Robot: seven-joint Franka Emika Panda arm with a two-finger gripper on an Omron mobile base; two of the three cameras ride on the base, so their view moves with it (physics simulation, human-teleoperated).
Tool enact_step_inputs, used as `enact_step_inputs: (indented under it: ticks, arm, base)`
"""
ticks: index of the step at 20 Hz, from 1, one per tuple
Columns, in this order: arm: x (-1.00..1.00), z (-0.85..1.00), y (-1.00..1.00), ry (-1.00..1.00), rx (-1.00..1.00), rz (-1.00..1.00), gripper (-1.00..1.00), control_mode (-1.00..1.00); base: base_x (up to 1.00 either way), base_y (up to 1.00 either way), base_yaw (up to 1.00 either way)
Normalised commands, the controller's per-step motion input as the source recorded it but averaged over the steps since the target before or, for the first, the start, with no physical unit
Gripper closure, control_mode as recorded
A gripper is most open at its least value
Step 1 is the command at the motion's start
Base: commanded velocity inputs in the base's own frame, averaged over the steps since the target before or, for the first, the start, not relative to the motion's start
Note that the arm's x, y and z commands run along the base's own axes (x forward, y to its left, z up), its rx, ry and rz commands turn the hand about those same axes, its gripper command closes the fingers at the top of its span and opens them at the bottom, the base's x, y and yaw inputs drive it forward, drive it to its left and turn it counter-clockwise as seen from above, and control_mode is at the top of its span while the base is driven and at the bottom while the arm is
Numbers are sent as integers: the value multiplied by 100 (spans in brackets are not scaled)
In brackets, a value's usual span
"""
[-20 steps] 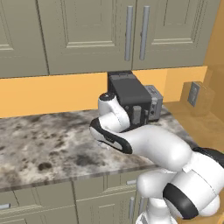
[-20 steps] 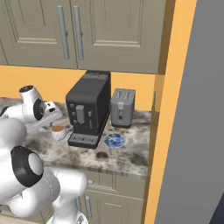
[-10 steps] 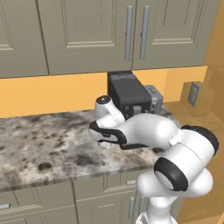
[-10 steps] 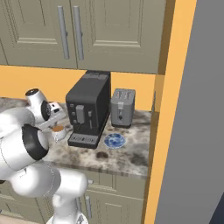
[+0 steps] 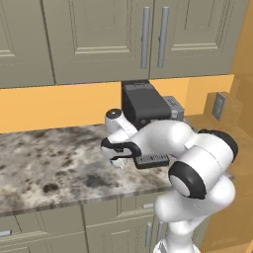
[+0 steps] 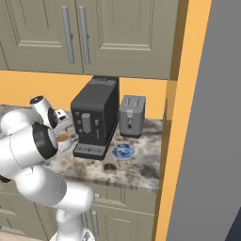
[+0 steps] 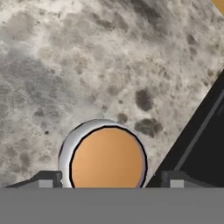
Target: Take a sugar cube from the saucer and place it inside the coffee. Then, grab milk from the fridge and place it next to the coffee on the counter to sweeten the coffee.
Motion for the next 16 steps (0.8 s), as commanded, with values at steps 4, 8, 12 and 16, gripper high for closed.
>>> enact_step_inputs:
  ticks: [4,8,12,16]
  arm:
    - [-45,57,-2,-3,7,-8,-100,-100]
    - [-74,77,-29,-11,15,-13,-100,-100]
    - [-100,59,-60,-23,19,-15,-100,-100]
    - [-100,38,-77,-36,21,-10,-100,-100]
  base:
    - [0,0,0]
    - [0,0,0]
    - [0,0,0]
    - [0,0,0]
